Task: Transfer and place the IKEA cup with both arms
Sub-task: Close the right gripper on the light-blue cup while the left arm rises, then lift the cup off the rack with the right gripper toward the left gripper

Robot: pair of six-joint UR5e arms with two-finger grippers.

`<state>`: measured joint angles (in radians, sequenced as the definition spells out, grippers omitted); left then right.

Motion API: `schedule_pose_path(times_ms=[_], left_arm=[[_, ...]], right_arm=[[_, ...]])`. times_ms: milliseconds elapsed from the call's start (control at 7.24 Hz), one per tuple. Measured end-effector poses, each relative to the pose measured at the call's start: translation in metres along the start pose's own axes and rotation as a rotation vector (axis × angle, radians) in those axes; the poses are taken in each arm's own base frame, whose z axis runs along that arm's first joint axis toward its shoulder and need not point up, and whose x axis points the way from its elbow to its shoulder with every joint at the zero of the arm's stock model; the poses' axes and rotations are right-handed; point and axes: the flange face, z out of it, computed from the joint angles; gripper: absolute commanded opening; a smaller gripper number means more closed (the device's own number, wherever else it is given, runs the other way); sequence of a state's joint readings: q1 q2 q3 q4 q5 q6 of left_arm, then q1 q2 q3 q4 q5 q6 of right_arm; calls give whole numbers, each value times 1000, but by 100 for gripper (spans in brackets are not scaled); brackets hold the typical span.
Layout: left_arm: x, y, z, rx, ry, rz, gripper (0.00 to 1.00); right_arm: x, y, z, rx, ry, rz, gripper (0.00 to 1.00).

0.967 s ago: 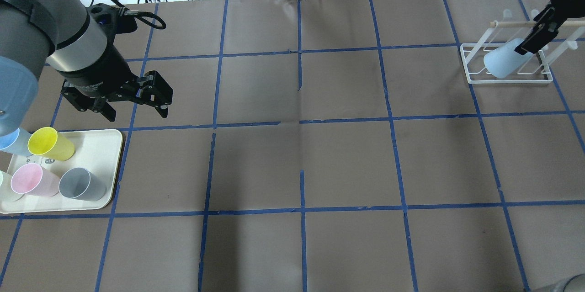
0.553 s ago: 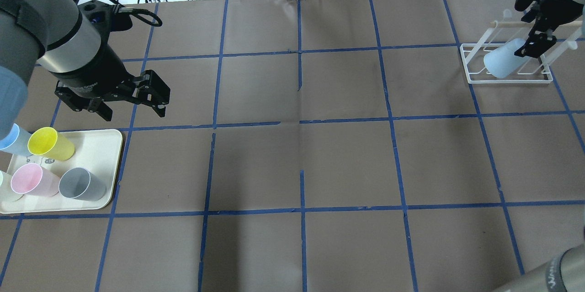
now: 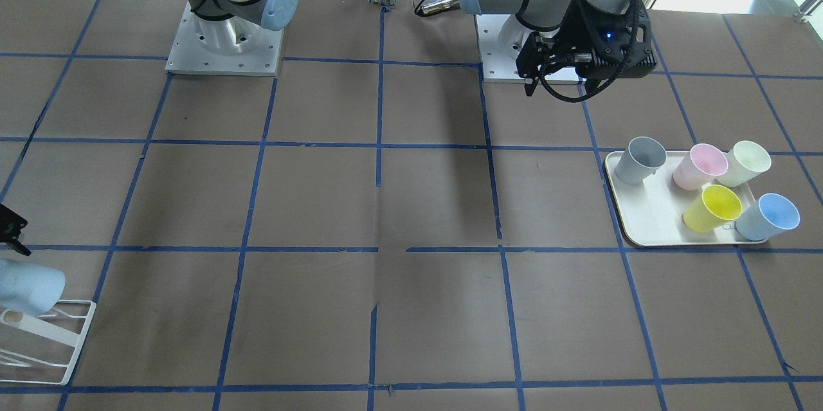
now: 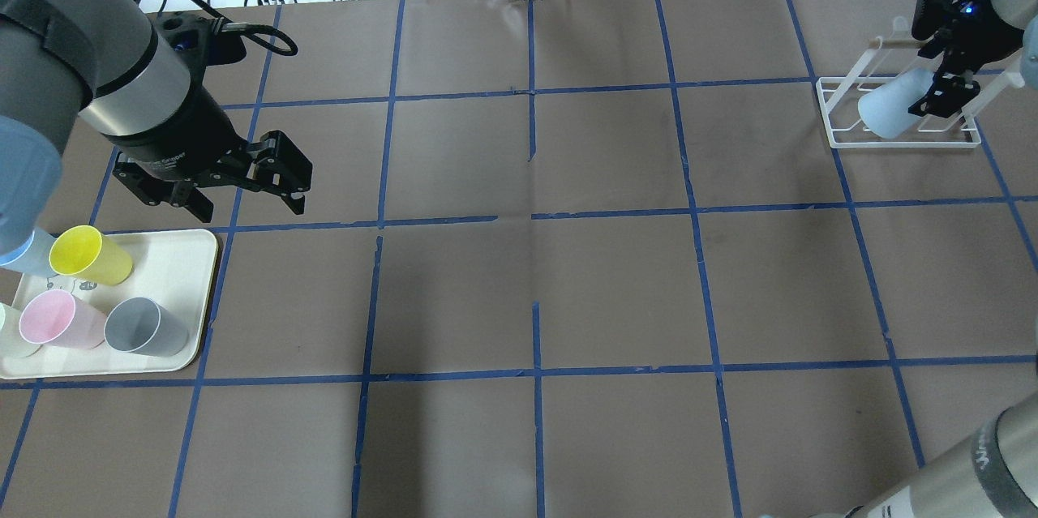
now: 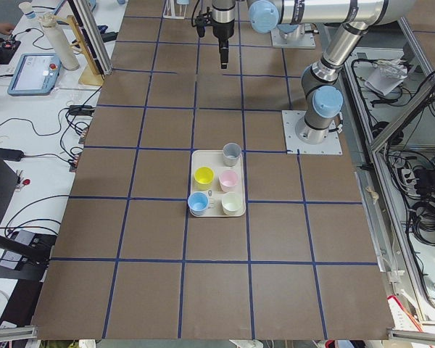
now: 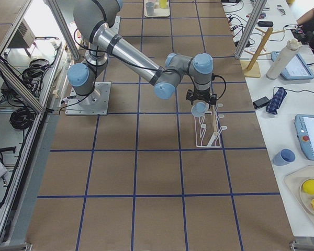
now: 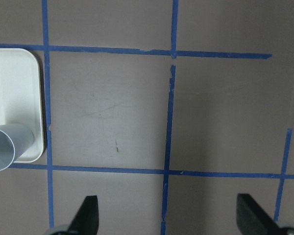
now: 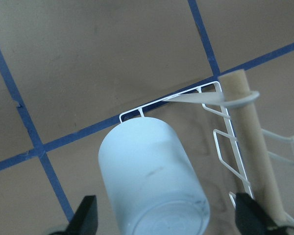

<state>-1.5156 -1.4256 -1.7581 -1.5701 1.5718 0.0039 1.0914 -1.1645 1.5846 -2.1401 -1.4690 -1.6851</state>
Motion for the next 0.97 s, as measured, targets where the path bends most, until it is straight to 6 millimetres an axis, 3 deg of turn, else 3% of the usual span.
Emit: schedule_pose_path(times_ms=[276, 553, 967], left_arm=[[6, -6, 3, 2, 91, 4, 100], [22, -12, -5, 28, 312, -1, 100], [24, -24, -12, 36, 638, -59, 100]], right_arm=[[0, 1, 7, 4, -10, 2, 98], [1, 0, 12, 17, -17, 4, 89], [1, 0, 12, 21, -16, 5, 56]])
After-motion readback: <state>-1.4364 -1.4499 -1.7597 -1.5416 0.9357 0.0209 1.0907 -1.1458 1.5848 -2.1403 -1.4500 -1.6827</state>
